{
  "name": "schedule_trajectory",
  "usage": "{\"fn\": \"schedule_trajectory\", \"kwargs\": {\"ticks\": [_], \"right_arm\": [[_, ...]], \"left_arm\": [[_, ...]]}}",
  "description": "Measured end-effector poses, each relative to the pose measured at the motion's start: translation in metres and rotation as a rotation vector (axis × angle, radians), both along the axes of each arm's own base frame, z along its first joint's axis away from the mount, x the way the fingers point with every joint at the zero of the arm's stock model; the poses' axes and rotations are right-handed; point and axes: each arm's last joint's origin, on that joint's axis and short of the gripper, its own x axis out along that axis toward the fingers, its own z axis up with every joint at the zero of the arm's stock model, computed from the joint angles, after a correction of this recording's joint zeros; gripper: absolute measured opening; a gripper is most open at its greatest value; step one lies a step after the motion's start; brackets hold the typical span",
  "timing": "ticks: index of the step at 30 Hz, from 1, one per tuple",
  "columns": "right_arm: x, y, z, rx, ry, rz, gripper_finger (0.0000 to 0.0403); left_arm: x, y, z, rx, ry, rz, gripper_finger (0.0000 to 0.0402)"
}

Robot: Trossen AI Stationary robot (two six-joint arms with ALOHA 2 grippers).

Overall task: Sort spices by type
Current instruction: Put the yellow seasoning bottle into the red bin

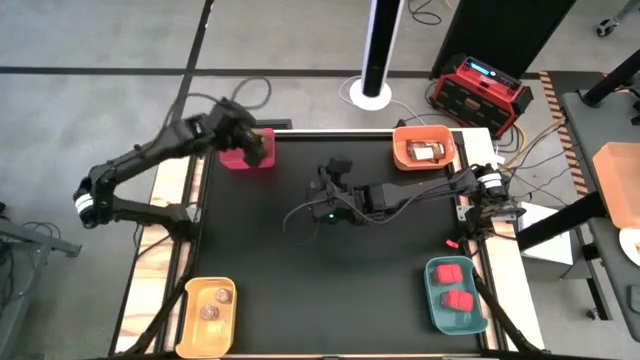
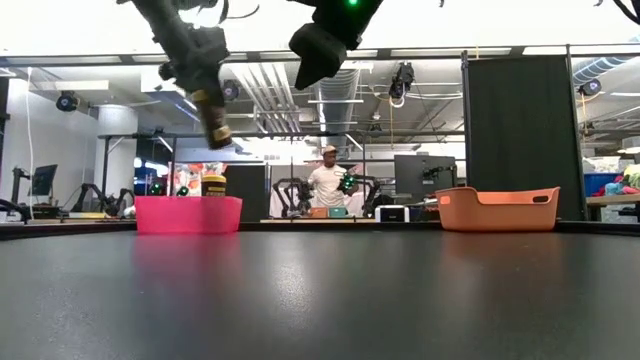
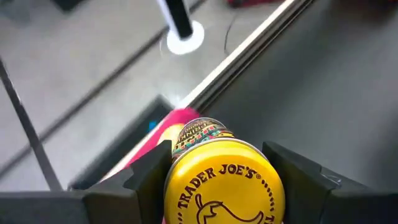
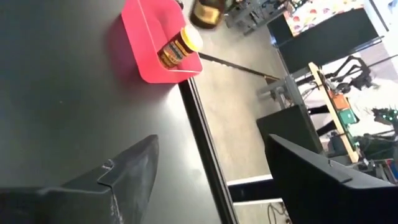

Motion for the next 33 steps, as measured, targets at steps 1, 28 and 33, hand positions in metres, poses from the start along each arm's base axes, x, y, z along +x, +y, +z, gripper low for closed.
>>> {"fn": "schedule_trajectory", "kwargs": {"ticks": [1,28,33], "right_arm": [[0.000,-0.001,0.000,0.000,0.000,-0.002,0.0283],[0.002,-0.022,-0.006,0.121,0.005,0.052,0.0271],[0.002,-0.022,-0.006,0.120,0.005,0.053,0.0279]], "left_arm": [[-0.005,0.004,0.001,-0.028,0.004,0.008,0.0212],[-0.033,0.088,-0.021,-0.381,0.250,0.144,0.0211],[-0.040,0.103,-0.026,-0.414,0.169,0.152,0.0211]]}}
